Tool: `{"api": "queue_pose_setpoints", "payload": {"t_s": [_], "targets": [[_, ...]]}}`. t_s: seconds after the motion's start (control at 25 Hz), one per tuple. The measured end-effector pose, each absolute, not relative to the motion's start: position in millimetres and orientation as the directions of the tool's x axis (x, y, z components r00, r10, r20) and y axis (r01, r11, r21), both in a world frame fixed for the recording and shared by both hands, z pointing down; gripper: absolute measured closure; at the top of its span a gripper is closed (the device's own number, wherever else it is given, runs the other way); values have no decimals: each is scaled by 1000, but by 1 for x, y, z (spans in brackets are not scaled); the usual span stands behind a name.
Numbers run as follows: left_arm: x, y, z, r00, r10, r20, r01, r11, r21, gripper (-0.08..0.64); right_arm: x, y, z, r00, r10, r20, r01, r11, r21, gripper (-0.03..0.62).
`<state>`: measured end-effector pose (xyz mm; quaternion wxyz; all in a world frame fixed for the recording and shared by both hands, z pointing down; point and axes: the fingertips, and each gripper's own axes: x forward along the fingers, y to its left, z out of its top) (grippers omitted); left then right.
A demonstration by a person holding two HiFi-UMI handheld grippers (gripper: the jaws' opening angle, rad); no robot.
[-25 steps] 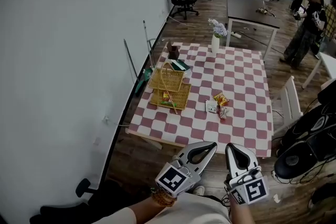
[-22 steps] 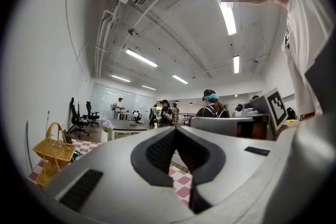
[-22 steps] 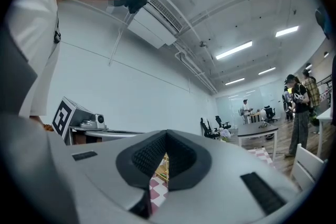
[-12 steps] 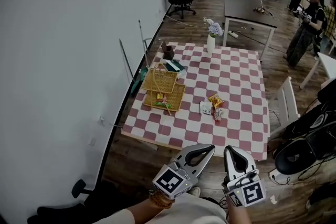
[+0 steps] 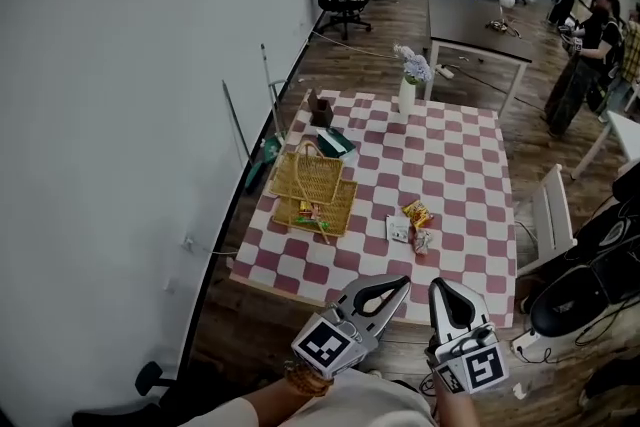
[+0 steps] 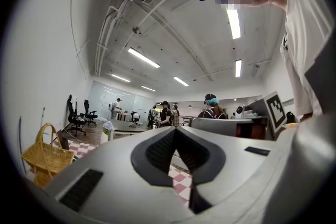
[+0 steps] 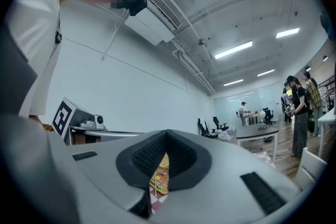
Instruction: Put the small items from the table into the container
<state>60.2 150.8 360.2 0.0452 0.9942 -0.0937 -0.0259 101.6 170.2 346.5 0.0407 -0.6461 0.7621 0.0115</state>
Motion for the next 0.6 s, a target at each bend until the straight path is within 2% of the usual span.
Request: {"api": "queue_pose_setpoints", "payload": {"t_s": [0.6], "targets": [[47,9,355,988,-152,-39,-146,-981,126,549,87,25,339,-149,-987,-62,-989,149,-3,583]]}}
